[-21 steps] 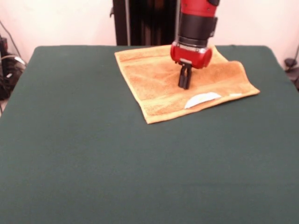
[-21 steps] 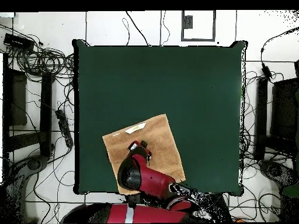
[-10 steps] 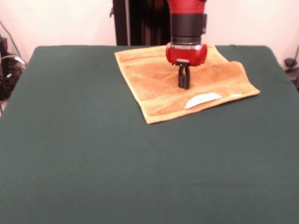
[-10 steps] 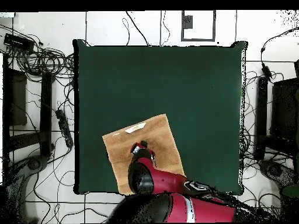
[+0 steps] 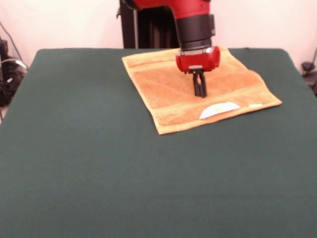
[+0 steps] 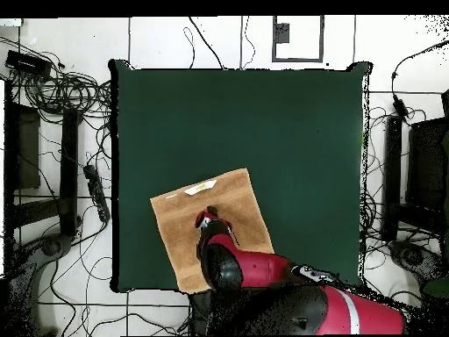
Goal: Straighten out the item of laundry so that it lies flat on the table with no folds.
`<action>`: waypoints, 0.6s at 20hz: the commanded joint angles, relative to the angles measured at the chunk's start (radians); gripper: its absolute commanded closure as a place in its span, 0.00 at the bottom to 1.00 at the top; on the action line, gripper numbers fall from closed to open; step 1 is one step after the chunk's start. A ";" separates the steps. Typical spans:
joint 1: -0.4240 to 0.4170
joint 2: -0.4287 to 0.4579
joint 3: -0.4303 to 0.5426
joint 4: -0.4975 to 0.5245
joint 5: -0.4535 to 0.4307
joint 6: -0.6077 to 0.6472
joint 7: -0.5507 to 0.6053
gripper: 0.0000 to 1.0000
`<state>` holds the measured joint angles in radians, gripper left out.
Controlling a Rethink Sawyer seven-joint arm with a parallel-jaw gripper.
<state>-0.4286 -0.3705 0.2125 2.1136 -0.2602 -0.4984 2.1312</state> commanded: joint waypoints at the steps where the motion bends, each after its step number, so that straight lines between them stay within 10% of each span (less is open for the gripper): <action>1: -0.006 0.045 0.260 -0.235 -0.100 0.141 0.078 1.00; 12: -0.021 0.027 0.274 -0.246 -0.199 0.224 0.073 1.00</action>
<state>-0.4833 -0.3355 0.3686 1.9954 -0.4598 -0.3750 2.1312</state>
